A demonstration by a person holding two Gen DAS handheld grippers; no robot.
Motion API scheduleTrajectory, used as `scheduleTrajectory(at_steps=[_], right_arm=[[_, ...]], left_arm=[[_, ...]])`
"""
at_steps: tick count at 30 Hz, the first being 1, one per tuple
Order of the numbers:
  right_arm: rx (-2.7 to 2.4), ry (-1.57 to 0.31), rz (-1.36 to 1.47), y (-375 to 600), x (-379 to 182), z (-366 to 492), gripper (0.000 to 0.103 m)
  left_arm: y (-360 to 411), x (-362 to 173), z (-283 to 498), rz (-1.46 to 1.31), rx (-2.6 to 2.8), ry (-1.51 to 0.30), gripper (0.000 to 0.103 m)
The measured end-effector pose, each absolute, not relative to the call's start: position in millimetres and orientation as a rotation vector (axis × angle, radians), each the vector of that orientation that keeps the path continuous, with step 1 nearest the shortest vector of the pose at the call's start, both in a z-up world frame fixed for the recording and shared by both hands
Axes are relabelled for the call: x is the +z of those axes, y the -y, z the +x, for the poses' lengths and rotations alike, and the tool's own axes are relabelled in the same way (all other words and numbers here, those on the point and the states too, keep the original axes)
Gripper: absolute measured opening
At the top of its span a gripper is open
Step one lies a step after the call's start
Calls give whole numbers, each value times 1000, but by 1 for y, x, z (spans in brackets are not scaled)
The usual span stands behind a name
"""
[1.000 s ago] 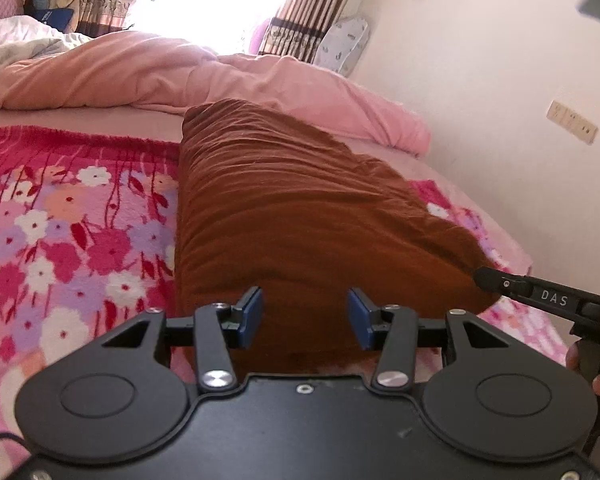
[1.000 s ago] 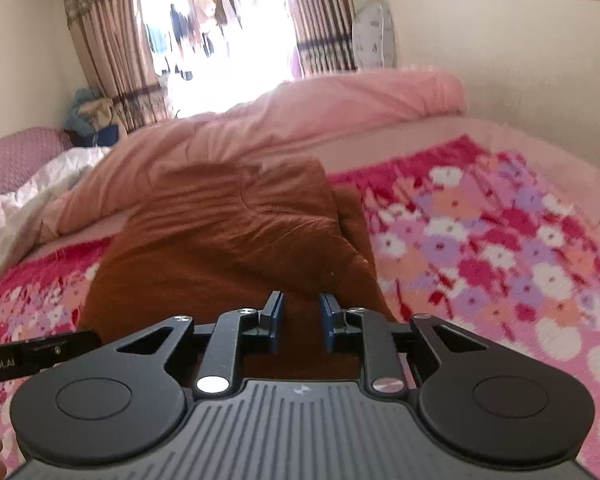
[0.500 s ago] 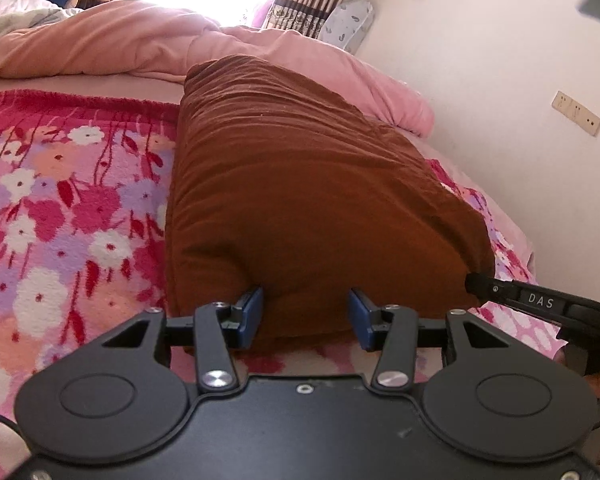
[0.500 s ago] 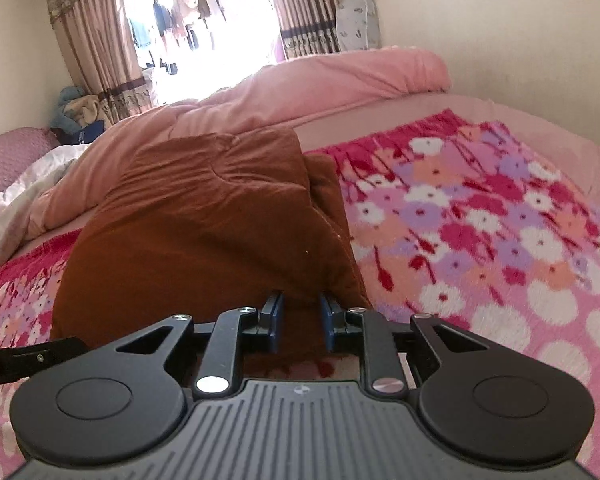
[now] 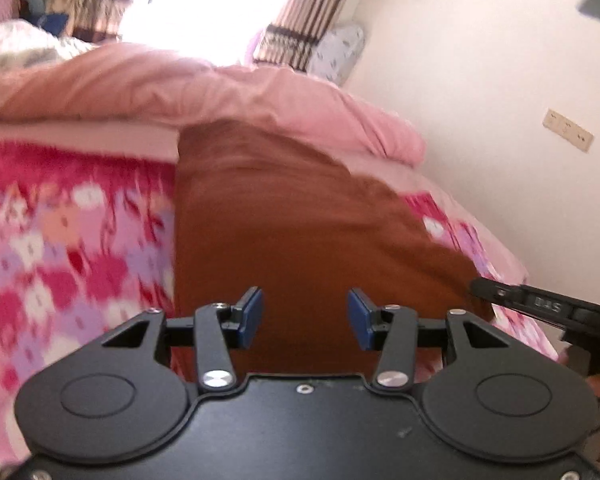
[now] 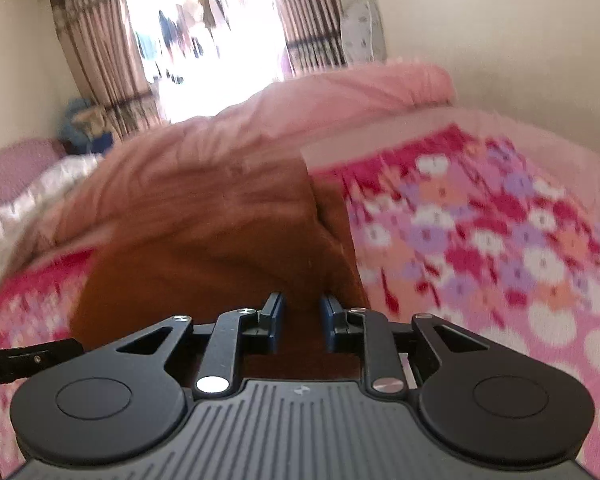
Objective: Fold large clothes
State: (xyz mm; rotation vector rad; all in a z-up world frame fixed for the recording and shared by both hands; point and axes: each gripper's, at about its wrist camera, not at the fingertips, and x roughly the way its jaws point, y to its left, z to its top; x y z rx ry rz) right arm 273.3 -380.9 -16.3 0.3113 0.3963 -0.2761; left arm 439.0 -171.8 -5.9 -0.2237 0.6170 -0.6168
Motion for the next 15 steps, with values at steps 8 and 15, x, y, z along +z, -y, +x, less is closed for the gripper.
scheduleTrajectory(at_steps=[8,15], right_arm=[[-256,-428,261,382,-6,322,31],[-273,-482,262,387,-32,334,30]], left_arm=[[194,-22,490,-204,-608,-702,48],[199,-35,484,-166,-629,-661,51]])
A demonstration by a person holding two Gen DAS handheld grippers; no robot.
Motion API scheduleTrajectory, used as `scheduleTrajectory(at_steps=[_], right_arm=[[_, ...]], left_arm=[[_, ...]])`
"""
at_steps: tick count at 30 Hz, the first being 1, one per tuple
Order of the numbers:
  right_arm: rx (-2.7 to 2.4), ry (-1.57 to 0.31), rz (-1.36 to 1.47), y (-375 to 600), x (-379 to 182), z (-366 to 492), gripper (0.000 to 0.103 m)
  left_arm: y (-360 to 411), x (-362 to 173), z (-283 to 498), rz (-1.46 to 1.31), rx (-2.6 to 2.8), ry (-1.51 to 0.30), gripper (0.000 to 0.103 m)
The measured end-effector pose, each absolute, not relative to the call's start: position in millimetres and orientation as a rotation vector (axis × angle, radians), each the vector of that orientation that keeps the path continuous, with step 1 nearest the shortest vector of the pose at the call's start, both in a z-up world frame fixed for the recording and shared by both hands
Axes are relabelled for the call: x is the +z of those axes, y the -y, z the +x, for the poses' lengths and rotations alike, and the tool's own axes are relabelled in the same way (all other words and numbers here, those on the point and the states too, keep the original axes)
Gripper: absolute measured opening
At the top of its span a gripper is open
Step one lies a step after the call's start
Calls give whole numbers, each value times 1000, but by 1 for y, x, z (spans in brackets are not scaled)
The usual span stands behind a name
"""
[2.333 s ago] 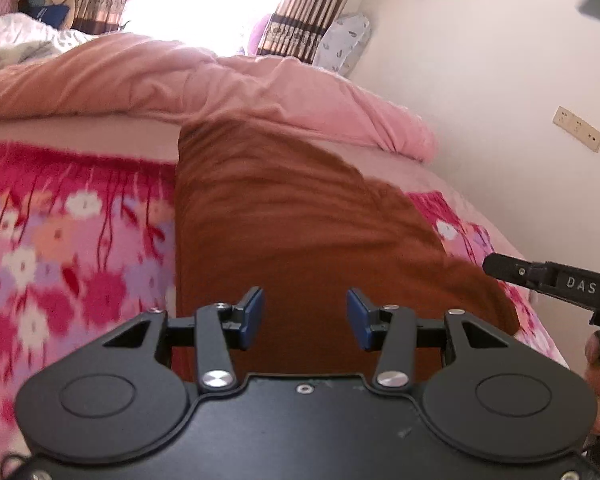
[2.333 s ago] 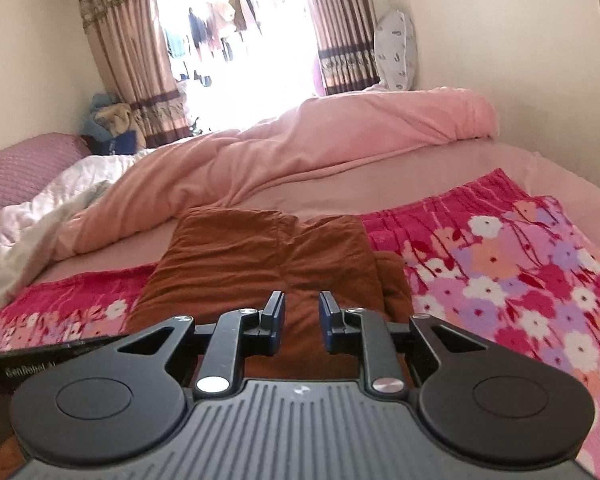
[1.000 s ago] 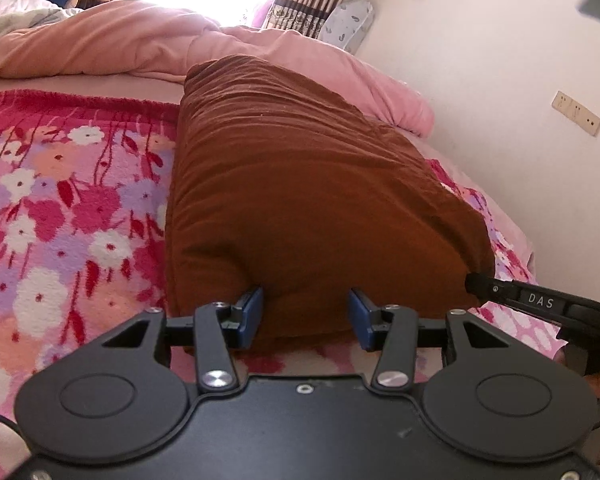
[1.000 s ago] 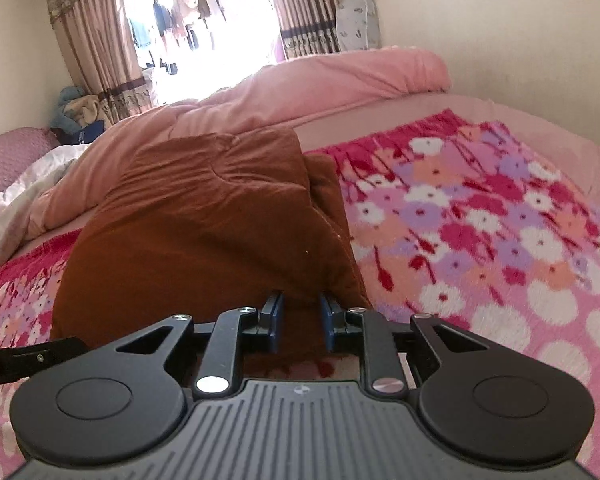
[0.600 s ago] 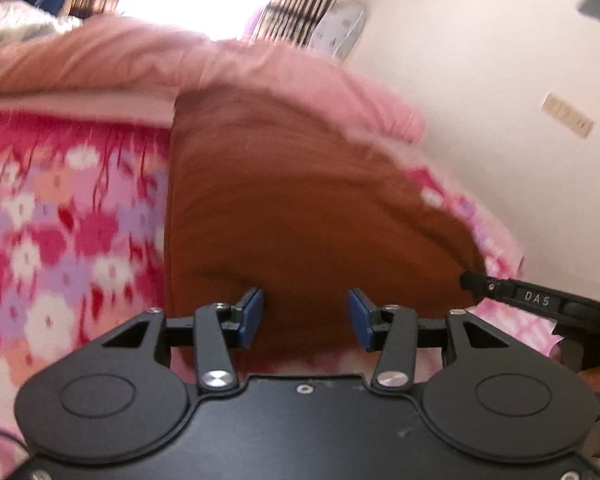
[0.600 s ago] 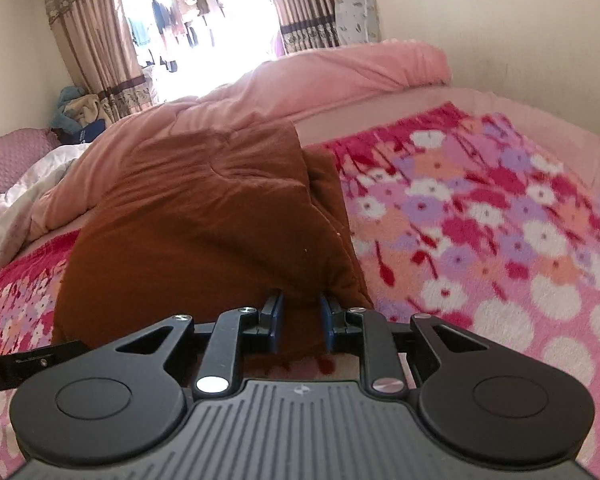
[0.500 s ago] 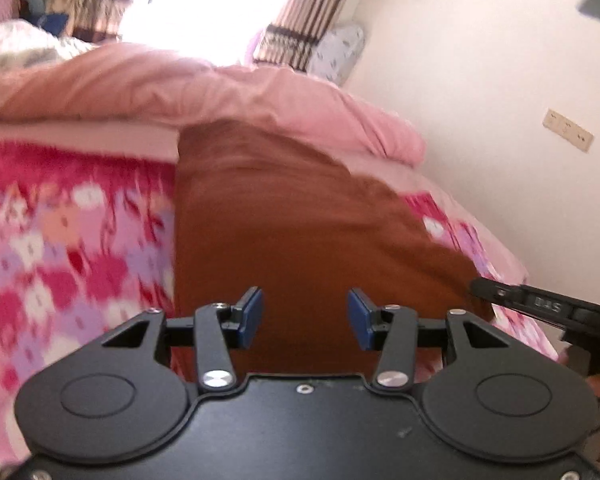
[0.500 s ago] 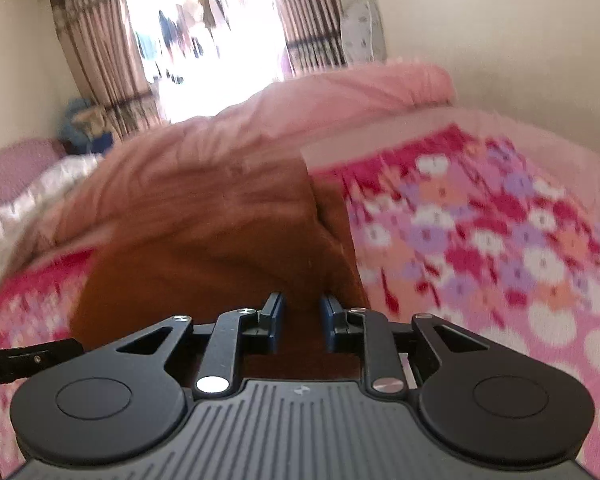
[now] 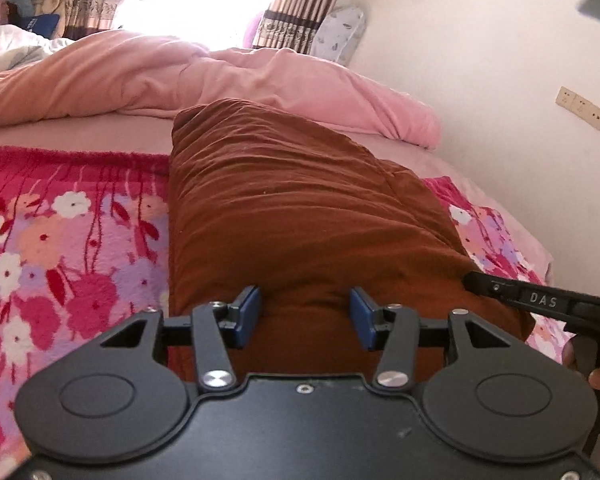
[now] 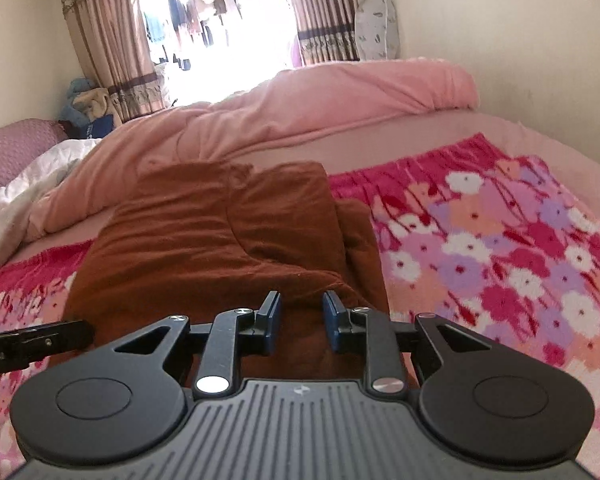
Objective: Fold large clothes
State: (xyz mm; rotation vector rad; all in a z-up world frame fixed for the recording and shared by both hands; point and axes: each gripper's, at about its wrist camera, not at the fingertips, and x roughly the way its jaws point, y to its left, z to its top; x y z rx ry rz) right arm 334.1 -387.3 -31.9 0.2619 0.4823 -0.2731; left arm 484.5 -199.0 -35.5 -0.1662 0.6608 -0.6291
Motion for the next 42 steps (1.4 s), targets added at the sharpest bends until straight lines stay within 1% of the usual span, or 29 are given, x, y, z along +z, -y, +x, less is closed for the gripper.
scheduleTrajectory(at_steps=[3,4,6,7,8,9,10,15,19,23,26,31,35,39,40,42], right_arm=[[-261,-479,257,387,-30,331,30],[-246,-474,261,388,-27,329,32],[-158,-427,325,402,-17,319,43],[-100,-379,394,415,-13,312,60],[-69,-336,472,431,-11,305,83],[-57,-305,559,449,-11,300,91],[-43,-292,631,466,-13,298,92],[52,-356,873,534,-46,309,91],[85,-392,980,555,-76,325,91],[143,-445,1051,560,-97,349,91],[173,-483,1073,558,-108,365,90],[313,-485,1146,555,-114,389,91],[322,-511,1108,547,-111,406,93],[336,-535,1077,543,-106,414,95],[336,-539,1074,543,-105,414,95],[340,-543,1067,541,-102,417,95]], left_arm=[[185,-27,487,-210,-675,-657,51],[178,-24,488,-231,-695,-649,51],[156,-20,490,-292,-724,-621,52],[144,-20,494,-318,-725,-615,53],[131,-23,499,-344,-717,-621,54],[118,-28,507,-371,-705,-635,54],[108,-33,514,-396,-693,-651,54],[68,-78,553,-597,-680,-787,54],[73,-104,577,-675,-697,-871,54],[90,-115,593,-703,-710,-898,55],[90,-121,607,-767,-731,-904,56],[88,-126,624,-830,-776,-906,56],[82,-137,636,-956,-849,-897,57],[94,-143,642,-1040,-908,-902,60],[98,-142,643,-1042,-920,-899,65],[107,-138,647,-1033,-920,-902,70]])
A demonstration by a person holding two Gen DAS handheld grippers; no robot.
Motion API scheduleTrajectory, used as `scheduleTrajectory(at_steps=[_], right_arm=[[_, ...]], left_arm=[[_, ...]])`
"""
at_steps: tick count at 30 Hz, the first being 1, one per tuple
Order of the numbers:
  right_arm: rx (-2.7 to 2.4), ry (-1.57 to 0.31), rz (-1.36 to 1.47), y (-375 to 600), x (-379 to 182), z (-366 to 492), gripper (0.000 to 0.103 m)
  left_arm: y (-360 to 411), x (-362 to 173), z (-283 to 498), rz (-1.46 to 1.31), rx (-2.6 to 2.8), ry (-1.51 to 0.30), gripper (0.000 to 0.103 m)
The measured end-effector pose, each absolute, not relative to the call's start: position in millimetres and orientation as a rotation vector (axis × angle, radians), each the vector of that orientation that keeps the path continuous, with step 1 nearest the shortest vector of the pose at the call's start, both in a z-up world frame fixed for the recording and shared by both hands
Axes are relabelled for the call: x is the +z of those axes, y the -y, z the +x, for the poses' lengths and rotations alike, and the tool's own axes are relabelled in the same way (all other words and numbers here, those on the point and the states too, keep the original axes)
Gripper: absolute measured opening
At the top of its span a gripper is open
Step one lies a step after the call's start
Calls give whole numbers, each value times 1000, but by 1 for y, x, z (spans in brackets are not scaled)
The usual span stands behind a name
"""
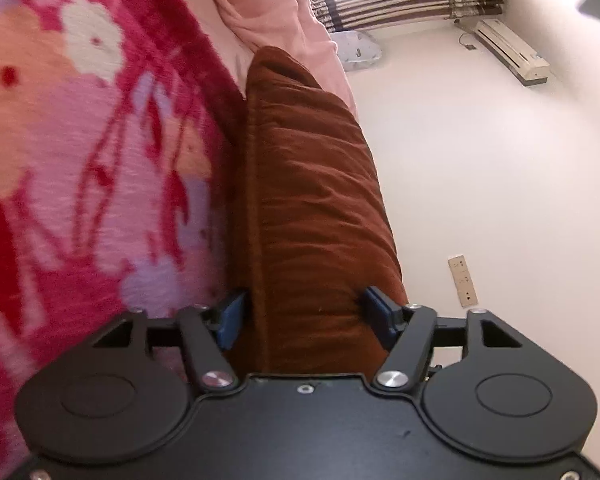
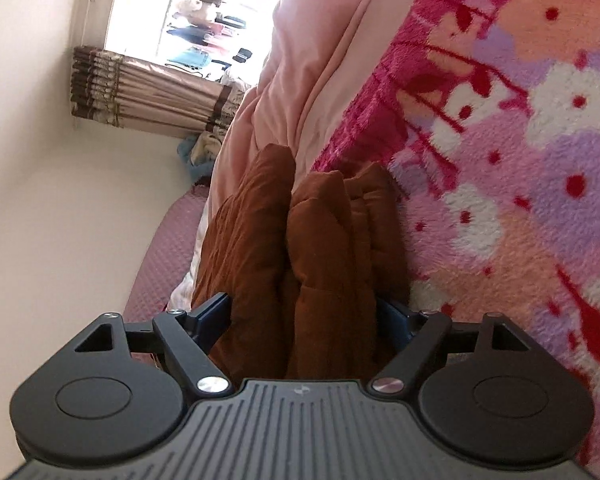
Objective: Fold large clothes
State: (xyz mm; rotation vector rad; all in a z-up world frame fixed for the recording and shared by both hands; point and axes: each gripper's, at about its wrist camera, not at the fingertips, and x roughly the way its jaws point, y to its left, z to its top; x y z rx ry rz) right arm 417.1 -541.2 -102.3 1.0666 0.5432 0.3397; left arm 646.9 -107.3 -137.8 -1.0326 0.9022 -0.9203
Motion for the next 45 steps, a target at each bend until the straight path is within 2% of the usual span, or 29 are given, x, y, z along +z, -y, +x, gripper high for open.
scheduleTrajectory(at_steps=[6,9,10,11,12,13,17,22,29,34,39,42,45], right_arm=[[336,-548,1045,534,-99,429,98],[326,-549,1032,528,-99,432,95],[310,-556,1031,526,-99,432,85],[298,-562,1030,525,-99,432,74],[287,-560,1031,524,-99,431,70],[282,-560,1037,523,-99,427,59],[281,-539,1038,518,-90,416,44],[321,-505,1026,498,-63,413,42],[429,-509,952,432,-26,427,42],[436,-559,948,400,-35,450,42],[319,-596,898,392,-63,458,41],[303,-585,979,407,-81,455,41],[311,-585,975,412,-86,451,47]], left_arm=[[133,-121,652,-940,-891,-919,81],[140,-115,652,-939,-870,-941,80],[139,-115,651,-948,-871,-946,75],[138,-114,650,-958,-869,-950,74],[138,-111,648,-959,-870,-949,73],[138,-108,646,-949,-874,-943,73],[138,-90,641,-934,-887,-928,70],[122,-55,632,-868,-892,-899,70],[47,-26,625,-840,-813,-870,70],[9,-40,623,-839,-748,-893,70],[4,-76,635,-834,-707,-913,71],[-2,-93,637,-871,-716,-908,77],[-12,-96,633,-919,-713,-912,78]])
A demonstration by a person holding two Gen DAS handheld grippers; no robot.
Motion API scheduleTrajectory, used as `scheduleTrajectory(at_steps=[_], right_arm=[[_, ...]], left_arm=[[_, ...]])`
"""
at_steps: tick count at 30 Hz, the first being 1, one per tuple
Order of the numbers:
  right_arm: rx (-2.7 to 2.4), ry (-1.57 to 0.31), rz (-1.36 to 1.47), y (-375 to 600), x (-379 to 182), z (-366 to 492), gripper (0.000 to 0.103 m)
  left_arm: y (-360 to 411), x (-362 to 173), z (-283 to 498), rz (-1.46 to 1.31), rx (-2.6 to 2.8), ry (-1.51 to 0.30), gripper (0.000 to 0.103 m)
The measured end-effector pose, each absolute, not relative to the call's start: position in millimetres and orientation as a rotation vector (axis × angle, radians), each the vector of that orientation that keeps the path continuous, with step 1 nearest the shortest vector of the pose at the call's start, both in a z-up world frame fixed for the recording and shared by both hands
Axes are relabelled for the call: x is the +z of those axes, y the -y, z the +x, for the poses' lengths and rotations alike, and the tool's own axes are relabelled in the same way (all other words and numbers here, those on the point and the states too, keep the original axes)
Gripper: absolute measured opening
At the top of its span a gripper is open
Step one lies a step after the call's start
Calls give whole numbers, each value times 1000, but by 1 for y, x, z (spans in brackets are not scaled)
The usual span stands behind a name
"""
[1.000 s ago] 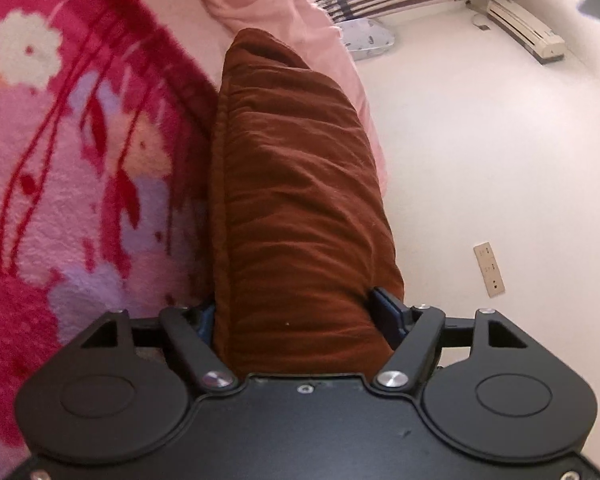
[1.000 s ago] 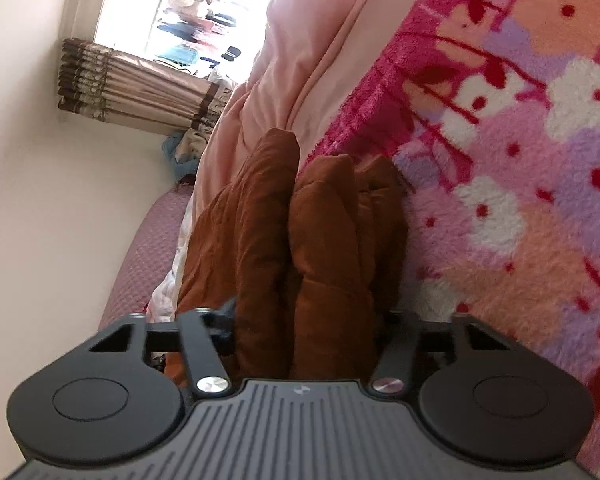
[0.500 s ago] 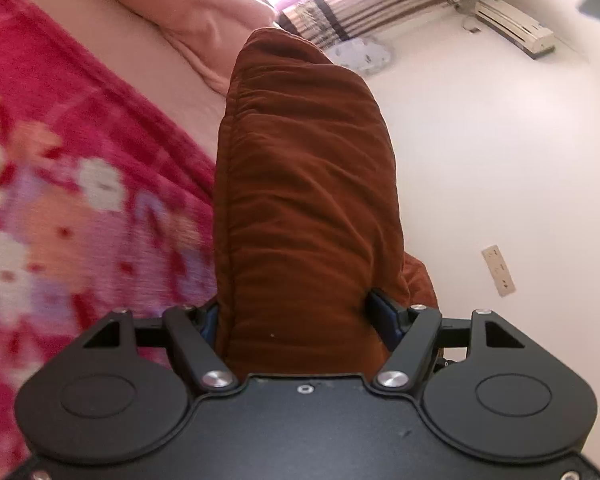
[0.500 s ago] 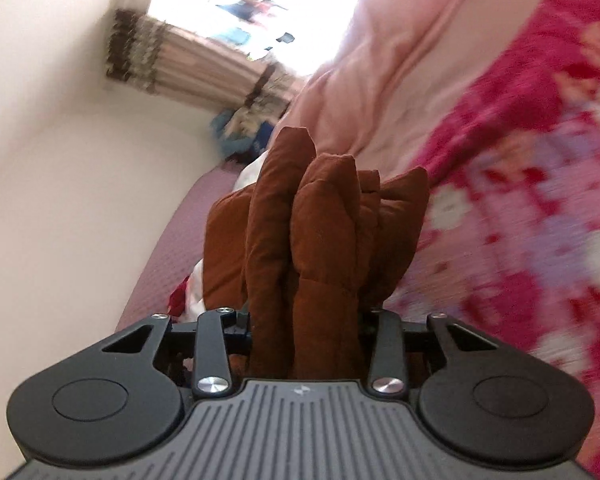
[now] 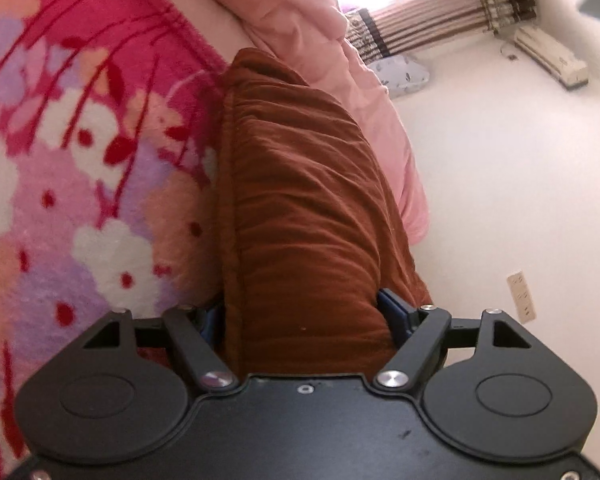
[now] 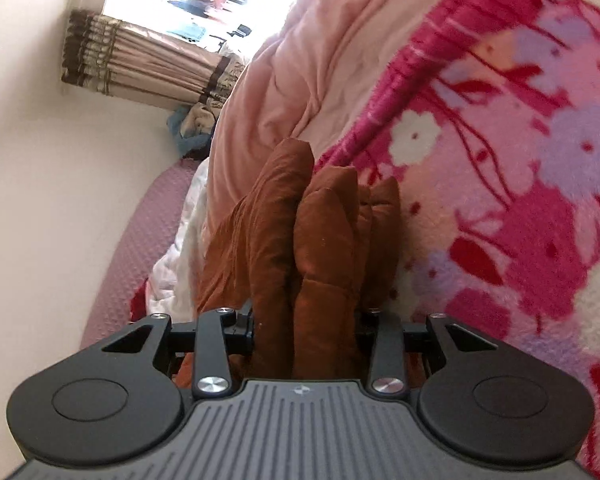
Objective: Fold large clothes
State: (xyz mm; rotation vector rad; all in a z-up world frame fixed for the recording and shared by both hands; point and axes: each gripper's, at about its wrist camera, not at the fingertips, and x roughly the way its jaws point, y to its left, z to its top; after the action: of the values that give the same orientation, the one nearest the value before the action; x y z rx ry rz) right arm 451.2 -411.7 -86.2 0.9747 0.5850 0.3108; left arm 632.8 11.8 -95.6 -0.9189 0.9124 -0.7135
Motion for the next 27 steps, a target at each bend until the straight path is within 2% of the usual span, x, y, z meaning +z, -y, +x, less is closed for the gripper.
scheduleTrajectory(at_steps=[2,3,5,9,12,14,16,19,24,27], right_arm=[[283,-583,949,413,-83,445,61],[268,-583,940,411,-81,440,64],[234,-568,913,413,-68,428,67],[172,-476,748,404,-26,397,67],[167,-417,596,375,9,372,56],[154,-405,485,345,27,358,39],[139,-409,393,318,36,350,32],[94,-406,293,286,34,341,29],[-2,-483,244,270,5,348,25],[-30,-525,234,273,-20,355,16]], left_arm=[[-19,-88,632,-903,-695,-913,77],[-25,-80,628,-877,-684,-901,75],[-34,-56,611,-804,-660,-866,72],[-45,-15,568,-698,-665,-765,72],[-32,10,530,-632,-701,-707,72],[-18,19,506,-576,-706,-689,72],[1,19,483,-507,-693,-665,72],[24,10,458,-397,-649,-641,71],[46,-23,449,-340,-613,-706,70],[48,-36,453,-349,-609,-716,71]])
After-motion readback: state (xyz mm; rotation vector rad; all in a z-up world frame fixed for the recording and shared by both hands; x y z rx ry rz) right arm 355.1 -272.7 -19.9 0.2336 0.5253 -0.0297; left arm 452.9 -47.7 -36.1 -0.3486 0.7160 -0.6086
